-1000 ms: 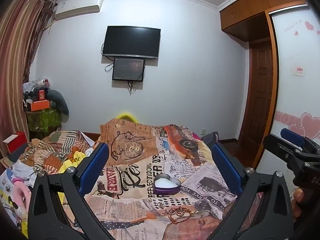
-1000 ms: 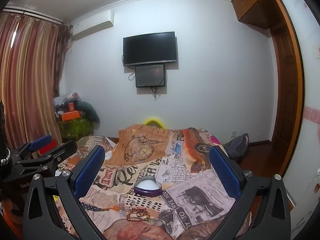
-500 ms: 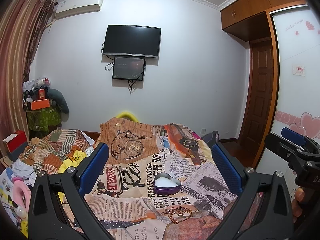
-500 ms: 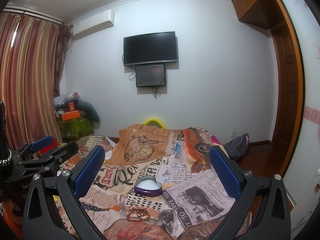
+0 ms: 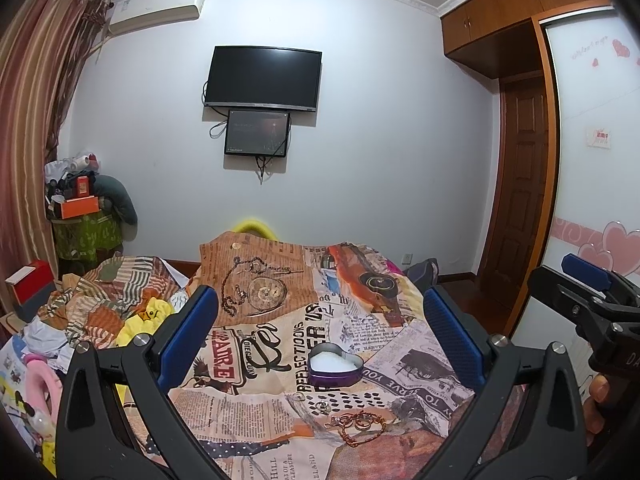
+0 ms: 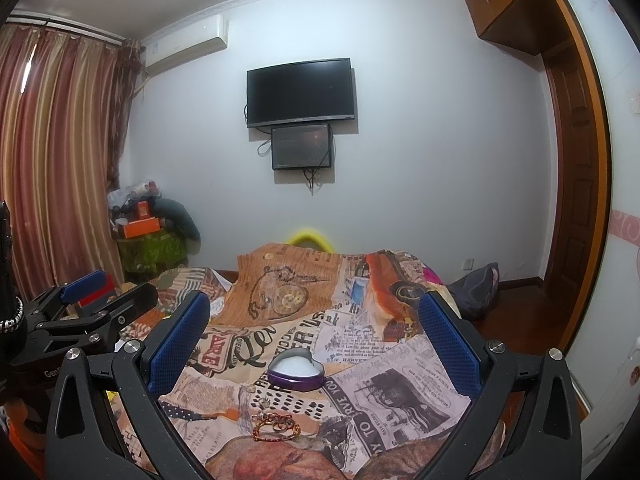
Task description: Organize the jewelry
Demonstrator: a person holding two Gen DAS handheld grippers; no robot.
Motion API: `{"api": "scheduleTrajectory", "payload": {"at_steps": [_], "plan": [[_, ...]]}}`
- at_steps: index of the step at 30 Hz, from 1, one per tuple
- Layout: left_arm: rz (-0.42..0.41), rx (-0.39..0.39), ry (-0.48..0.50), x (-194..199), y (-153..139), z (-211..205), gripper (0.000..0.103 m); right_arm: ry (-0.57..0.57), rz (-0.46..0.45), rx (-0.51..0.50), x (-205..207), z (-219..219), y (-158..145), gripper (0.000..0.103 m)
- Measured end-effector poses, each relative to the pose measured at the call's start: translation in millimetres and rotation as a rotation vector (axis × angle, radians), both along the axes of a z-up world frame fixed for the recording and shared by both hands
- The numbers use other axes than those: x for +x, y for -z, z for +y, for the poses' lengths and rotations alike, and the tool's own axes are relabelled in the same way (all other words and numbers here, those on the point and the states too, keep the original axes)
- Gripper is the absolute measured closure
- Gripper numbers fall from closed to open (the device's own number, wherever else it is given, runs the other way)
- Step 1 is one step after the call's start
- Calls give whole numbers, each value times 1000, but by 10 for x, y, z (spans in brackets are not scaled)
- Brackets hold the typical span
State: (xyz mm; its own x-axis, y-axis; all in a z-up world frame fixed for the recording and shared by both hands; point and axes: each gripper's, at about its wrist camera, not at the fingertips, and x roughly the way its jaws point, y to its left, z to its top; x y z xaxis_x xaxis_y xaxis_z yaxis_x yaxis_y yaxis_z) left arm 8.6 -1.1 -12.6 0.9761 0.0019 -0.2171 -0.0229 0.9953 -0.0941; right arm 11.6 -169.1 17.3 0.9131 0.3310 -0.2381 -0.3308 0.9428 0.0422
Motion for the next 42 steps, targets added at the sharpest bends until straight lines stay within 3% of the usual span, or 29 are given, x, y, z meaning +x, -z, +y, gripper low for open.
{"api": "scheduleTrajectory", "payload": {"at_steps": [12,20,27,31,33,36,42], "plan": [[124,-23,-44,414,312,195,0,13,154,-52,440,46,270,0],[269,-74,-85,816,715,372,0,13,291,-102,782,65,610,0],[402,-28,-106,1098,1118,468,13,0,432,-128,1014,23,994,1],[482,-36,-90,1190,1311,490,19,-25,526,-128,1120,5,1210,14],[520,-58,-66,1255,1411,480,31,-48,580,-124,1156,17,1308,20],[572,-69,-40,1318,1532,474,41,-97,647,-112,1195,72,1428,32],[630,-100,8,1389,1676,433,47,-179,712,-122,1218,226,1616,57]]}}
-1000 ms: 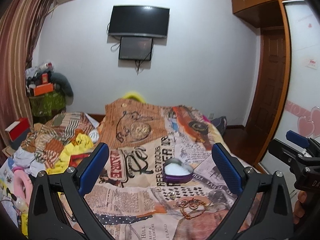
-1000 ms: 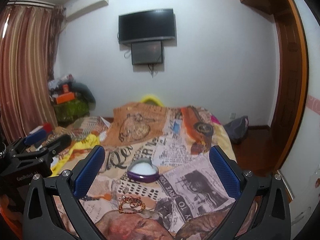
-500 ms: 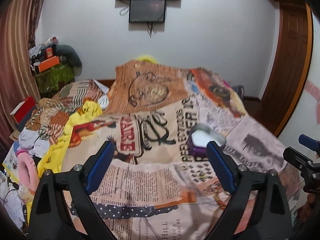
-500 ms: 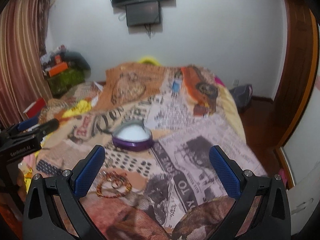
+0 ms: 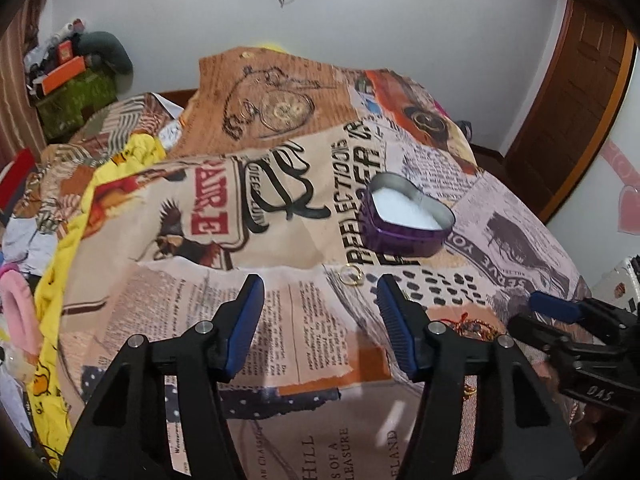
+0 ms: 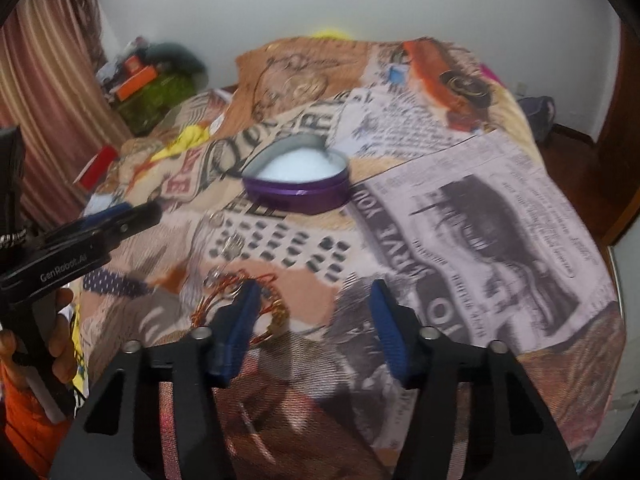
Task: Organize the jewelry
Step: 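Lower the right tool onto the braided gold bracelet and grasp it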
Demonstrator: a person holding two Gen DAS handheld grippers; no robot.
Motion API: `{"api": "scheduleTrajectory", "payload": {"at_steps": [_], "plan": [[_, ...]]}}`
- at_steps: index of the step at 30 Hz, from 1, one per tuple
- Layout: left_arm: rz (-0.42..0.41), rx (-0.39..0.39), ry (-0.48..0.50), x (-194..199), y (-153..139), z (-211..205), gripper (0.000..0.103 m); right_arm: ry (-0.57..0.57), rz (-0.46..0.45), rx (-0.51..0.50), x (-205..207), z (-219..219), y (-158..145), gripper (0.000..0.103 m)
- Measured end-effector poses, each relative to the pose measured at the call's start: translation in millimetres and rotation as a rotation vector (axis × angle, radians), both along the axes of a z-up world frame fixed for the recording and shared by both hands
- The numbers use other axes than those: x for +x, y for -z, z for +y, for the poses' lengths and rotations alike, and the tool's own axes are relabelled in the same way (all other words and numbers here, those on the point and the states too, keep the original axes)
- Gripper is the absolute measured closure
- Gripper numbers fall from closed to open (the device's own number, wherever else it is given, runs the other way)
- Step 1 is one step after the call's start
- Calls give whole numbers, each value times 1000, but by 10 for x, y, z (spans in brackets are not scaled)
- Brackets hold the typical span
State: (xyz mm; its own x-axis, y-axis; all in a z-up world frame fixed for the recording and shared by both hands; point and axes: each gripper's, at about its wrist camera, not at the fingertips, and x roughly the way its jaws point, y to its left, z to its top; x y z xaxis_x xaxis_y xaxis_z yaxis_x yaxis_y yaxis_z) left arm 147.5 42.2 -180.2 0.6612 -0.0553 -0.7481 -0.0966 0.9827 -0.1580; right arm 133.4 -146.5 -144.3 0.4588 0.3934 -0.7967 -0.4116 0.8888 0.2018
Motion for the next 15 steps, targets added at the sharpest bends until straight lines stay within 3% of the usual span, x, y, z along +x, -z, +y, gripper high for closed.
{"api": "scheduleTrajectory", "payload": {"at_steps": [2,7,10,15], "plan": [[7,3,11,10,14,-33,48,-22,19,-6,12,39,60,67],[6,12,16,26,9,-46,48,-57,54,-4,27,89,168,77],[10,15,33,36,13,-72,49,-69,53,0,36,103,180,91],[20,4,67,47,32,-156,49,-62,37,12,49,104,166,93]]}}
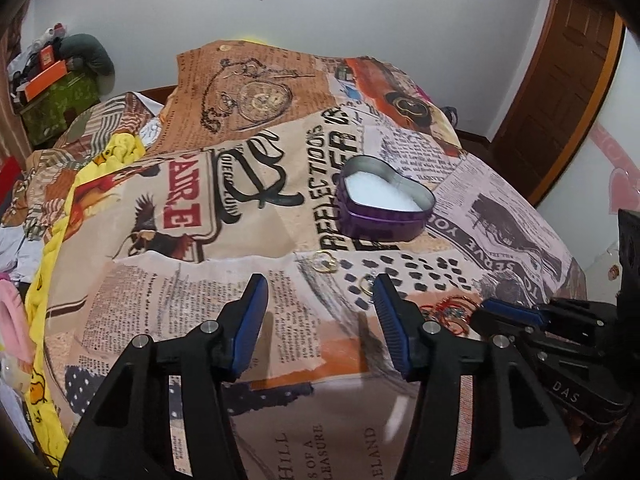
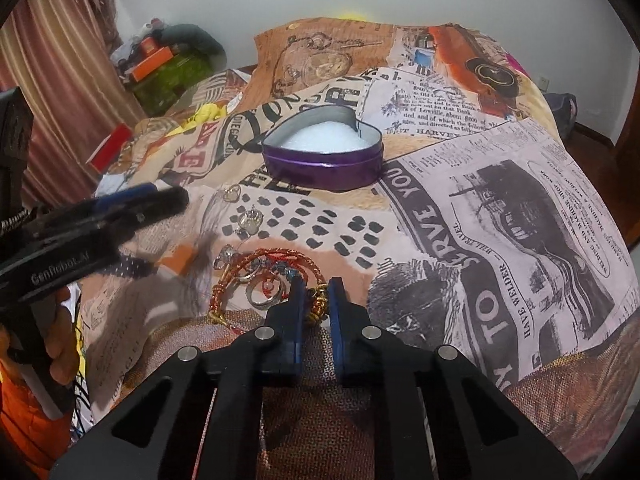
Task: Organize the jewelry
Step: 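Lower the right tool onto the braided gold bracelet and grasp it, then grasp a silver ring with the left tool while the right tool carries the bracelet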
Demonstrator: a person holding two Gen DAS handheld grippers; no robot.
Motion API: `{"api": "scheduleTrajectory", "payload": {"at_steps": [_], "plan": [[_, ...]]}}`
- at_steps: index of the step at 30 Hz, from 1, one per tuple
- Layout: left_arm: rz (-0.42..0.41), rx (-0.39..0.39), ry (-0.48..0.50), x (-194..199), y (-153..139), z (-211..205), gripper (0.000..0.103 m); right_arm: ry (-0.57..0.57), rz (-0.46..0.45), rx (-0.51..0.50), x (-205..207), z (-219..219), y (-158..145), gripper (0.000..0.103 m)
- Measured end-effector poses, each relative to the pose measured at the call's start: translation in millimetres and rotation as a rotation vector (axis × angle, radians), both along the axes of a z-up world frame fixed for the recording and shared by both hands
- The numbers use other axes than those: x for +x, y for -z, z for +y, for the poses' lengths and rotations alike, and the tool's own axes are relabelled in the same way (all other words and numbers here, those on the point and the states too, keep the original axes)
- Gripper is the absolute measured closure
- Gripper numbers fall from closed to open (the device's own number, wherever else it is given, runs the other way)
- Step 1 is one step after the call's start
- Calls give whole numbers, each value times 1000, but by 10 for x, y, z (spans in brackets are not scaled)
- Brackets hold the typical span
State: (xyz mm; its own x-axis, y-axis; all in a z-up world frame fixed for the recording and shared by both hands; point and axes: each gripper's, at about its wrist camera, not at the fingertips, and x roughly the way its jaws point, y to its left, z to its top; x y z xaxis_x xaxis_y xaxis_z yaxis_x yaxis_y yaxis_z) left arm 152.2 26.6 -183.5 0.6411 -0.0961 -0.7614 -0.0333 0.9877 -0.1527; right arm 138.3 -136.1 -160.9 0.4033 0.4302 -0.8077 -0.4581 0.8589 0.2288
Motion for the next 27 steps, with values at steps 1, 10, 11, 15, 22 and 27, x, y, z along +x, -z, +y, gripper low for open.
{"api": "scheduleTrajectory", "payload": {"at_steps": [1,10,11,15,22,27], "plan": [[2,-5,8,-5,5,-23,49,3,-6,3,-2,0,-17,93],[24,1,86,5,57,-258,49,52,-63,51,21,-106,-184,93],[27,-4,93,8,69,-279,49,60,-71,54,18,-119,-204,93],[55,-26,127,37,130,-355,64,86,-92,60,32,-191,-252,93],[84,-50,156,67,220,-434,81,124,-94,68,76,-324,-239,93],[83,-50,164,59,225,-452,93,132,-103,74,77,-376,-257,93]]}}
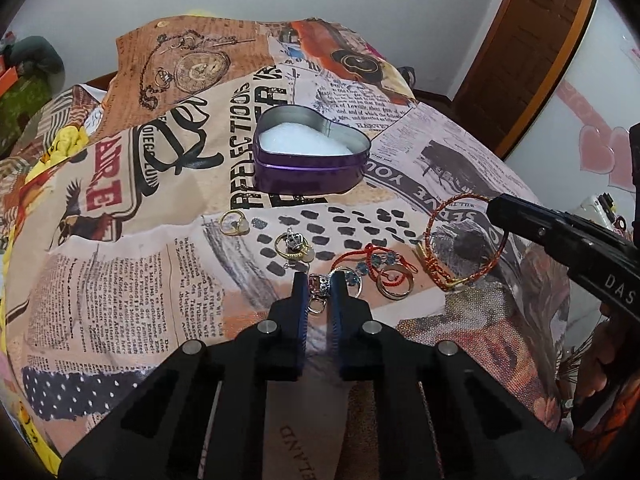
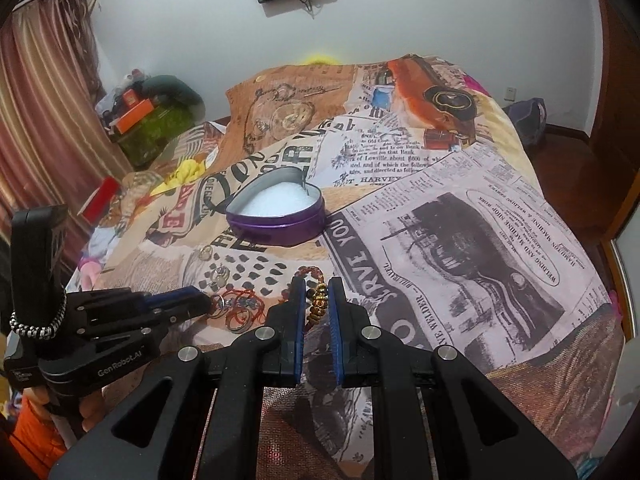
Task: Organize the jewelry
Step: 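Grasp a silver ring with the left tool while the right tool carries the bracelet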
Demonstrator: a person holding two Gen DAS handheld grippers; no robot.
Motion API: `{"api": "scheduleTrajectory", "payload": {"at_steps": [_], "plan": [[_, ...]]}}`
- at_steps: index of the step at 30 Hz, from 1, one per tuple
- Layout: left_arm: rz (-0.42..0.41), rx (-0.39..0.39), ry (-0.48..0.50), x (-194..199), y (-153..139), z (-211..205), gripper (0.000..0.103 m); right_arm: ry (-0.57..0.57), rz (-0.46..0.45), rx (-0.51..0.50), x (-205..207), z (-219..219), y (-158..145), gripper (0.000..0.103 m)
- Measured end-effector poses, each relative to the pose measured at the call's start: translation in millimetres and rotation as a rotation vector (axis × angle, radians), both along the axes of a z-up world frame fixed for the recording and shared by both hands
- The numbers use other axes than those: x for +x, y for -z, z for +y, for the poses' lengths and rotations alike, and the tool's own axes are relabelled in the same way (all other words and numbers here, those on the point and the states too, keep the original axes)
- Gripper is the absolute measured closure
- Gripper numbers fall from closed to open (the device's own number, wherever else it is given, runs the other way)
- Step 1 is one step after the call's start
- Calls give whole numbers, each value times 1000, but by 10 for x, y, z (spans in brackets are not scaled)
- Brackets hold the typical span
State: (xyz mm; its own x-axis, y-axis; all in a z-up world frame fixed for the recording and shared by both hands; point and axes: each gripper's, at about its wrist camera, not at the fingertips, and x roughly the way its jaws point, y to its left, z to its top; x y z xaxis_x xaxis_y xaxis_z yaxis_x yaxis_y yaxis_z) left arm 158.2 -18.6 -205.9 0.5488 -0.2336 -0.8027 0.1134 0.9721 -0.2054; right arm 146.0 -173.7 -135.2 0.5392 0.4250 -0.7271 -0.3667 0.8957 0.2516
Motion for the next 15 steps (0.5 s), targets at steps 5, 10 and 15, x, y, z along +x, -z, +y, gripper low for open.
{"api": "scheduleTrajectory", "payload": {"at_steps": [5,10,15], "plan": [[-33,5,-9,-36,-100,16,93,0,-24,1,-10,-20,-64,93],[-80,14,-32,-55,-256,83,93,0,-60,8,6,-16,-178,93],[-129,19,-51,-56,-414,149,93,-1,-98,22,44,21,-304,93]]}}
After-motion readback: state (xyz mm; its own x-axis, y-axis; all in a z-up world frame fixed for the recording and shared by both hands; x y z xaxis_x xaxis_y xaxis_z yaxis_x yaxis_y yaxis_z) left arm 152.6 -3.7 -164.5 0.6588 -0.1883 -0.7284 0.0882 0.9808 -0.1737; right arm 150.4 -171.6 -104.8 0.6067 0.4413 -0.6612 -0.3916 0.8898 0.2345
